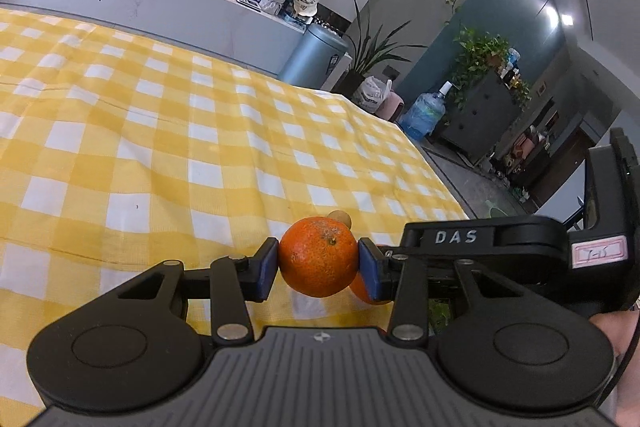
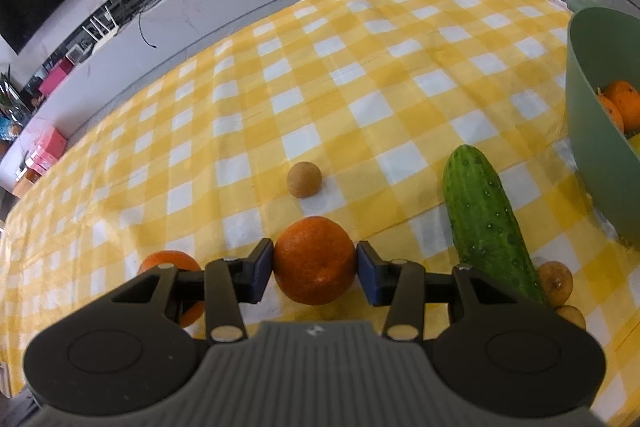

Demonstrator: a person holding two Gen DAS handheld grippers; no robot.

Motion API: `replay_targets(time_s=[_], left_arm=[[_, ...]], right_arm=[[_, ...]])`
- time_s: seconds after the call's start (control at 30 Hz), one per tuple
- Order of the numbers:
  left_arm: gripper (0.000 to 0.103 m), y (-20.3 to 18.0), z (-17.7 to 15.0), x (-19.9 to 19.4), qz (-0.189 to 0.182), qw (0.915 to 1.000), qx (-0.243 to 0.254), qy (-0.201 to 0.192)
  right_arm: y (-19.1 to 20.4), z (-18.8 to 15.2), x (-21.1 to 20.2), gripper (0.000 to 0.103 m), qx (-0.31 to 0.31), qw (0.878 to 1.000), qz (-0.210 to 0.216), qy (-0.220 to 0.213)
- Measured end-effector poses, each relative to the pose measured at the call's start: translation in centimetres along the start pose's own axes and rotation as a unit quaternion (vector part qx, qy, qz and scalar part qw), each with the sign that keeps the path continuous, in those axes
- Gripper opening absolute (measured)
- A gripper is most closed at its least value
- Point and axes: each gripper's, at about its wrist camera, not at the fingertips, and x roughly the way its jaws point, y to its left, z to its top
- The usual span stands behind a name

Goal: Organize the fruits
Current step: 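Close left tool on another orange while right tool holds its orange, then lower both oranges into the green colander and open both tools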

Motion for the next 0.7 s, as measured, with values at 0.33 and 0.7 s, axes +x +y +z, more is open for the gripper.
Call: replay_targets(time_s=[0.33,0.7], left_arm=[[0.048,-2.2,-1.0,-1.0,-0.002,0.9997,0.024,-0.003],[0.048,-8.1,-1.0,-2.4,-0.049,0.9971,0.056,-0.014]], right_arm=[[-1.0,0.0,-3.6,0.042,0.018,0.998,0.045,-0.036],[-4.4,0.5,-11.0,0.042,0.056,0.987,0.096,-0.116]])
